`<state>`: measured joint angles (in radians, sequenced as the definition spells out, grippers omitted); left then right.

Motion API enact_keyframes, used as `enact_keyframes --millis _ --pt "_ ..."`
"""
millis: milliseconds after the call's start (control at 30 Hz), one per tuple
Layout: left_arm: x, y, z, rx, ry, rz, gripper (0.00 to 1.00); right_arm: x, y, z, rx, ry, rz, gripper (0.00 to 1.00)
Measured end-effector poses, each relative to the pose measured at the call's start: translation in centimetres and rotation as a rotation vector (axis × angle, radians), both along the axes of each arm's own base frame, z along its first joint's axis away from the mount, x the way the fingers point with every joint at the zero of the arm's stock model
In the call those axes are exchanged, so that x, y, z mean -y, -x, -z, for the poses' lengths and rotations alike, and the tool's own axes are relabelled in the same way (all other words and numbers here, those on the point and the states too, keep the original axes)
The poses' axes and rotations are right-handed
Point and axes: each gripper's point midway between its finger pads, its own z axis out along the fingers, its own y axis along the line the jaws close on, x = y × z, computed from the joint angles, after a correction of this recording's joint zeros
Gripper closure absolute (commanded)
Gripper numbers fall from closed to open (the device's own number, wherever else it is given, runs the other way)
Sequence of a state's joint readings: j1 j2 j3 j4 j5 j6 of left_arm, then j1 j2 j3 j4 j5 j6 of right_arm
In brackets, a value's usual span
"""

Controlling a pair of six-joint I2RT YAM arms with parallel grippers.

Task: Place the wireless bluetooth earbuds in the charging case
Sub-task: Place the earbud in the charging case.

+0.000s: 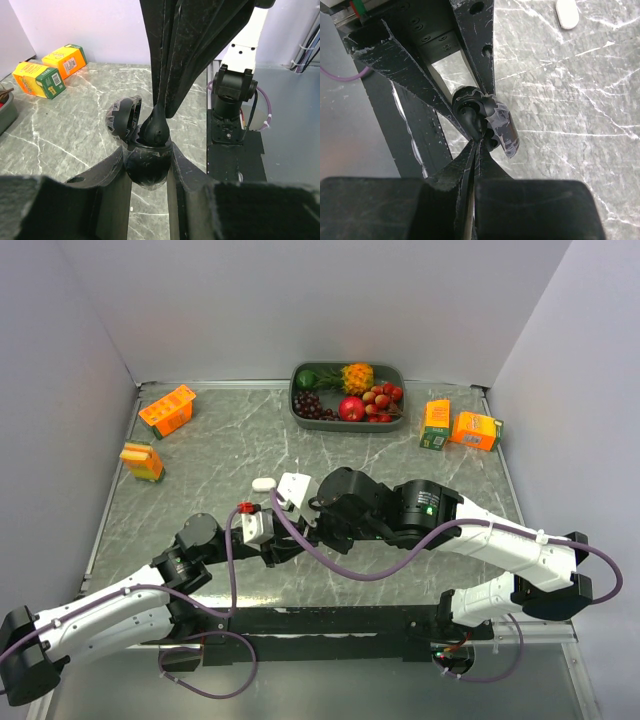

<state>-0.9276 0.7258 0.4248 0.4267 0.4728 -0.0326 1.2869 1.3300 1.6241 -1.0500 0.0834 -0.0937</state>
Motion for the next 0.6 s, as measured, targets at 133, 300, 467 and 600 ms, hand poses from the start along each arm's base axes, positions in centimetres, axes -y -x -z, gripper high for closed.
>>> enact_keyframes --millis 133,300,467,600 --pt "0.13 0.08 0.15 0.002 -0.005 0.003 0.99 0.13 0.02 0.06 -0.003 0.005 0.004 0.86" --pt "0.15 0.08 0.14 0.007 -0.006 0.002 0.99 0.07 0.02 -0.12 -0.005 -0.003 0.009 0.78" --pt "0.22 0.02 0.29 0.007 -0.01 0.001 0.99 -0.08 -0.01 -0.42 -0.003 -0.015 0.01 0.78" --pt "0.31 0.04 0.44 0.003 -0.014 0.003 0.99 -0.14 -0.03 -0.48 -0.004 -0.019 0.014 0.73"
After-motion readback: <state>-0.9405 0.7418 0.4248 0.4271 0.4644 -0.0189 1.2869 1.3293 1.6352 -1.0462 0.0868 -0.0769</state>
